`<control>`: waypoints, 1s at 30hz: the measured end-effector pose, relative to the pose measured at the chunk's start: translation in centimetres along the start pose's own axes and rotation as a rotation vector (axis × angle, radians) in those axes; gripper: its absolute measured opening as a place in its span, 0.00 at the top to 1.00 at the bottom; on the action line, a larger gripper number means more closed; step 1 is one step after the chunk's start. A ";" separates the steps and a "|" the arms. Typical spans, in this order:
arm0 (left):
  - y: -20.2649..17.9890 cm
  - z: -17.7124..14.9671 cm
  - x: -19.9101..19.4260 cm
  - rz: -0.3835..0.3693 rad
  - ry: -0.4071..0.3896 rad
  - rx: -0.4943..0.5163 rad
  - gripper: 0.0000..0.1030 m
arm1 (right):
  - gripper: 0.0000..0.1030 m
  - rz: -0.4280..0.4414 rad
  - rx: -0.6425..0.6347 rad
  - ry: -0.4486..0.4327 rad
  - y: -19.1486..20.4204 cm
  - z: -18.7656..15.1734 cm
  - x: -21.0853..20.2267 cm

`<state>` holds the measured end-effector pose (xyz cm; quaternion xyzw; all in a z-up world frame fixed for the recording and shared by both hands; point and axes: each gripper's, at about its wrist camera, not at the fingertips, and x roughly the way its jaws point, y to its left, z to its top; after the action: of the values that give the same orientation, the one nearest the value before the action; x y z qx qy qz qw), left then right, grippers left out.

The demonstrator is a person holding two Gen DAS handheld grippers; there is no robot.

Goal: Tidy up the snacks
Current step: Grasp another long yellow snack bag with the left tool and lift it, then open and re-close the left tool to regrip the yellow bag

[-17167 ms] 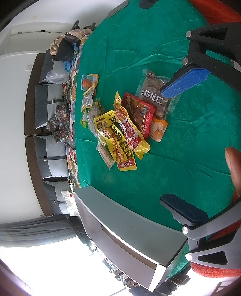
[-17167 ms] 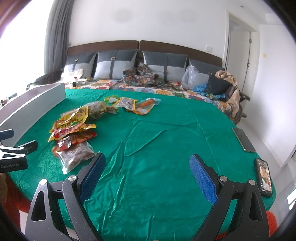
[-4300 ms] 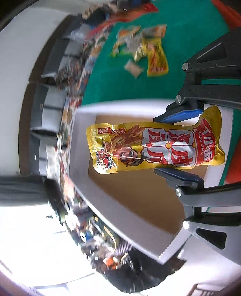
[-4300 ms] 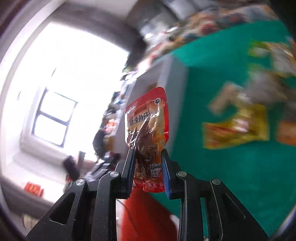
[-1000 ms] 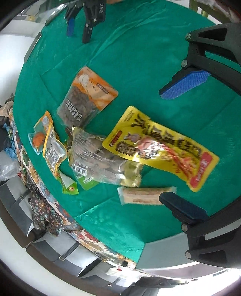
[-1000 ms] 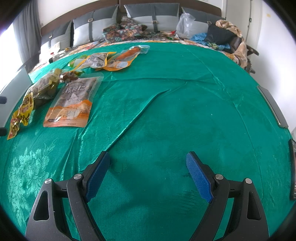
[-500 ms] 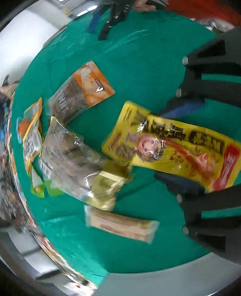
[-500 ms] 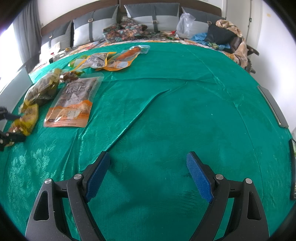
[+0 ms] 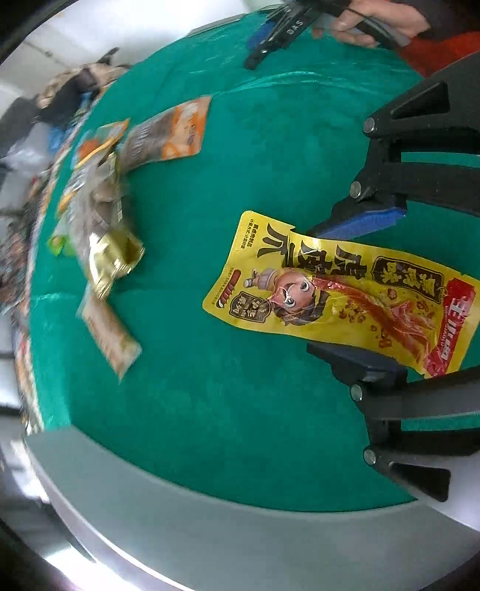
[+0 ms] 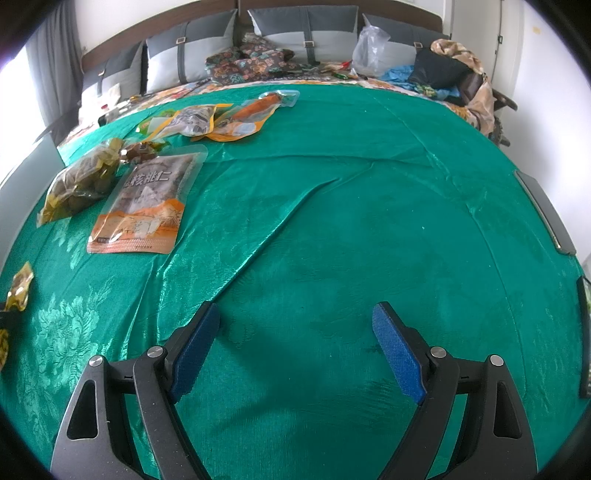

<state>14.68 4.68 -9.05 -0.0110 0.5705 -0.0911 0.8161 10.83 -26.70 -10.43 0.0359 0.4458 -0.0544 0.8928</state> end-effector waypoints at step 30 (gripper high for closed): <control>0.0 -3.4 0.5 0.122 -0.161 0.025 0.00 | 0.15 -0.001 0.000 0.001 0.0 0.0 0.0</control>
<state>11.72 4.89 -10.69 0.0265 0.5013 -0.0471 0.8636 10.82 -26.70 -10.44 0.0359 0.4462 -0.0548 0.8925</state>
